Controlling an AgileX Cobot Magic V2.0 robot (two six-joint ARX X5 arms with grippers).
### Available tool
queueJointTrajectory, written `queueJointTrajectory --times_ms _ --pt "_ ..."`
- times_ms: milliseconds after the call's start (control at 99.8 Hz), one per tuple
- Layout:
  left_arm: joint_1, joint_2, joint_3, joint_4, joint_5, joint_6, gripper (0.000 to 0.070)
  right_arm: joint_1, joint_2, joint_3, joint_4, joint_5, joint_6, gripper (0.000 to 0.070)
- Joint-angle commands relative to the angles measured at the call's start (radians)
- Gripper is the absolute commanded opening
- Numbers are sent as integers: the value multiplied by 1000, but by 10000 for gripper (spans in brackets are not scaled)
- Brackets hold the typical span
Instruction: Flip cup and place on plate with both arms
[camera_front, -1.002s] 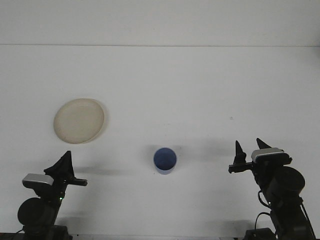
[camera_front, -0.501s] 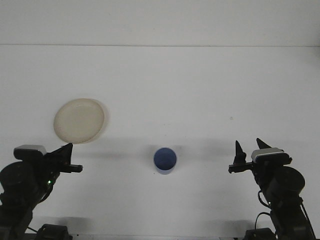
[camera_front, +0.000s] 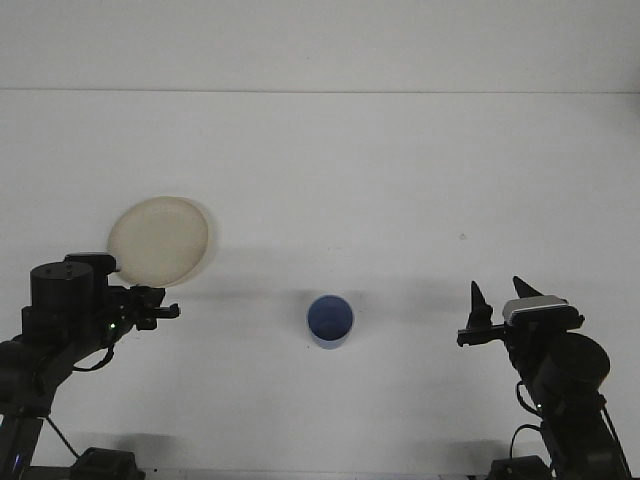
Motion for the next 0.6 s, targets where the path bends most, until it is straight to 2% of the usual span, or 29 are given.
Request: queueJointTrajectory --times_ms 0,230,281,321,411,451,501,591 --pt "-2 -1 23 16 3 6 11 2 2 6 10 0 4 469" --pt "-2 -29 23 41 3 -1 17 2 2 6 10 0 4 469" --pt "-2 -34 23 40 3 -2 35 2 2 6 10 0 4 469" --pt "-2 -34 23 35 3 -2 106 2 2 6 11 0 4 469" --pt "-2 -34 23 21 3 -2 347 2 2 6 11 0 4 469" --pt "-2 -34 23 17 3 -2 429 2 2 6 13 0 4 469" --pt "-2 -34 23 14 3 -2 477 2 2 6 17 0 4 469" --pt "-2 -34 23 7 3 -2 479 2 2 6 24 0 4 469"
